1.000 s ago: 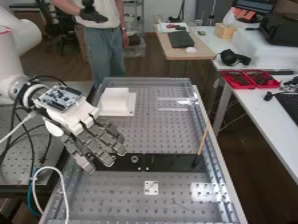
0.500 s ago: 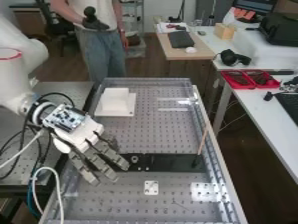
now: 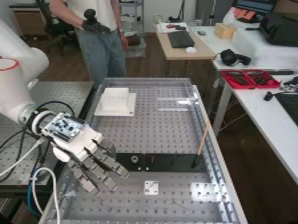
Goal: Grab the larger nut and place it in the white container
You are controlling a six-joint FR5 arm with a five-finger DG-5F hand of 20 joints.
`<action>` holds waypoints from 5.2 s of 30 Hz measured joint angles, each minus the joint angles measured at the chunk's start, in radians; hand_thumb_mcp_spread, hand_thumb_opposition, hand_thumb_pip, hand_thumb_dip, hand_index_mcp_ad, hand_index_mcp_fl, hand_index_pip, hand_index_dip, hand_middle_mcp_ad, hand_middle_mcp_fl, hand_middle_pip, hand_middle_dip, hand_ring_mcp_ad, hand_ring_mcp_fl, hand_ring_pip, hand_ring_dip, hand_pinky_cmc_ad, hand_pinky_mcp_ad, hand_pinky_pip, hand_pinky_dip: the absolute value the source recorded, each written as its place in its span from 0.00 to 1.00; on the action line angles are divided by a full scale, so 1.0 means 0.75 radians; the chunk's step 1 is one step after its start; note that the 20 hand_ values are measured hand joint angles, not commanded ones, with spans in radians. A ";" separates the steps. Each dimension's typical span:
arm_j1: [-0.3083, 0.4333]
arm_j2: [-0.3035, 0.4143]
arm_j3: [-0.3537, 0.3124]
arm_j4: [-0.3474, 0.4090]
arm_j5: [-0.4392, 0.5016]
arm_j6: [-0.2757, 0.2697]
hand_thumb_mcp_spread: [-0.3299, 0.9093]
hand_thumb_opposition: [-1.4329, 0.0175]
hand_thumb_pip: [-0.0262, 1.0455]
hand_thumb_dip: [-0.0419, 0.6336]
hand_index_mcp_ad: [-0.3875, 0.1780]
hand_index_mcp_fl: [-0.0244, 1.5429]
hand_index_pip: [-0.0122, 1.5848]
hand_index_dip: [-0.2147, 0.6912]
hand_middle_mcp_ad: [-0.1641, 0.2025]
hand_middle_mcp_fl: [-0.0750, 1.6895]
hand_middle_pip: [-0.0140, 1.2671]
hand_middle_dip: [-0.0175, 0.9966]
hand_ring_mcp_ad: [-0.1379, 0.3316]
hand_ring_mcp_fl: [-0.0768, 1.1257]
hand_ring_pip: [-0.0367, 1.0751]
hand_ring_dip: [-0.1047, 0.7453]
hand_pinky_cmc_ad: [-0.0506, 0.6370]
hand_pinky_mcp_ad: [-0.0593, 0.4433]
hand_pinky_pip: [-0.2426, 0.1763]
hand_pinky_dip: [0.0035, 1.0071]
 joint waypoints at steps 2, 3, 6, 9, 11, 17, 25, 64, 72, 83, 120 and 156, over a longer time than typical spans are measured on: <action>-0.011 -0.002 0.002 0.005 -0.018 -0.009 0.54 0.39 0.67 0.37 0.51 0.03 0.99 0.46 0.70 0.04 0.11 0.23 0.68 0.06 0.11 0.24 0.65 0.73 0.33 0.38; -0.016 -0.003 0.004 0.007 -0.029 -0.016 0.54 0.39 0.67 0.37 0.51 0.03 0.99 0.46 0.70 0.04 0.11 0.23 0.67 0.06 0.11 0.24 0.65 0.74 0.33 0.37; -0.033 -0.007 0.008 0.014 -0.064 -0.046 0.55 0.39 0.67 0.37 0.51 0.03 0.99 0.46 0.70 0.04 0.11 0.23 0.66 0.06 0.11 0.24 0.65 0.74 0.33 0.36; -0.046 -0.012 0.014 0.020 -0.101 -0.080 0.55 0.39 0.67 0.37 0.50 0.03 0.99 0.46 0.69 0.04 0.11 0.23 0.66 0.06 0.11 0.24 0.65 0.74 0.33 0.35; -0.052 -0.017 0.019 0.023 -0.122 -0.100 0.55 0.39 0.67 0.37 0.49 0.03 0.99 0.46 0.69 0.04 0.11 0.23 0.66 0.06 0.11 0.24 0.65 0.74 0.33 0.35; -0.064 -0.042 0.029 0.043 -0.162 -0.136 0.55 0.39 0.67 0.39 0.48 0.03 0.99 0.46 0.69 0.04 0.11 0.23 0.64 0.06 0.11 0.24 0.66 0.73 0.33 0.35; -0.073 -0.063 0.030 0.070 -0.173 -0.162 0.55 0.39 0.67 0.39 0.48 0.03 0.99 0.46 0.69 0.04 0.11 0.24 0.64 0.06 0.11 0.24 0.64 0.73 0.33 0.35; -0.074 -0.085 0.021 0.101 -0.191 -0.207 0.55 0.39 0.68 0.39 0.48 0.09 0.98 0.45 0.68 0.04 0.11 0.24 0.64 0.06 0.12 0.25 0.62 0.70 0.33 0.35; -0.075 -0.085 0.018 0.108 -0.193 -0.208 0.55 0.39 0.68 0.39 0.48 0.09 0.98 0.45 0.67 0.04 0.11 0.24 0.64 0.06 0.12 0.25 0.62 0.70 0.33 0.35; -0.087 -0.077 0.019 0.112 -0.210 -0.210 0.55 0.39 0.69 0.39 0.48 0.11 0.98 0.45 0.68 0.04 0.11 0.24 0.64 0.06 0.12 0.25 0.62 0.70 0.33 0.37; 0.053 -0.057 -0.006 0.159 0.087 -0.147 0.55 0.39 0.70 0.41 0.48 0.11 0.98 0.42 0.67 0.04 0.11 0.24 0.64 0.06 0.11 0.26 0.60 0.70 0.33 0.41; 0.093 -0.086 -0.009 0.177 0.175 -0.128 0.54 0.39 0.74 0.42 0.48 0.08 0.98 0.42 0.67 0.04 0.11 0.24 0.64 0.06 0.11 0.26 0.60 0.70 0.33 0.47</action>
